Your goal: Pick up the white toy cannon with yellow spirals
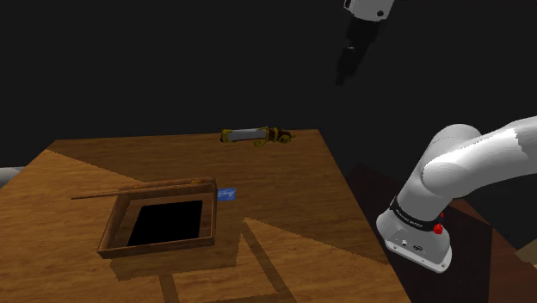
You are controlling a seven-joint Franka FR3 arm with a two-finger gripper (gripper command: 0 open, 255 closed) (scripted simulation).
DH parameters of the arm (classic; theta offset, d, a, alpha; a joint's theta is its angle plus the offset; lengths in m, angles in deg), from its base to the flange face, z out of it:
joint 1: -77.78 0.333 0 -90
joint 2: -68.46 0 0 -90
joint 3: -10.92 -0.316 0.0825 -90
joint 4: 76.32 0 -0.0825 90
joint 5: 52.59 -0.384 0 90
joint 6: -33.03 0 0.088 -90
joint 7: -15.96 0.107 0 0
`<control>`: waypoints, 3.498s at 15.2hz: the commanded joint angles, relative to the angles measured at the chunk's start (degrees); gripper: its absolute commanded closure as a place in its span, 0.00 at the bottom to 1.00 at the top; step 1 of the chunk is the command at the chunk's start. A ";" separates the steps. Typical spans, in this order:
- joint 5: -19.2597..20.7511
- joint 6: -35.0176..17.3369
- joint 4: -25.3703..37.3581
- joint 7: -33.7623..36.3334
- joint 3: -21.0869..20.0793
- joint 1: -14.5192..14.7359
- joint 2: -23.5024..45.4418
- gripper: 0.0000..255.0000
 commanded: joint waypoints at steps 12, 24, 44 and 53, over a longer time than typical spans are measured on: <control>3.61 -11.96 7.83 -6.70 -1.47 2.96 25.41 0.00; 9.76 -17.41 24.04 -11.40 -4.22 5.44 53.30 0.00; 15.29 -21.28 36.22 -12.79 -4.95 7.98 73.55 1.00; 15.10 -20.13 36.58 -13.08 -5.04 7.97 72.73 1.00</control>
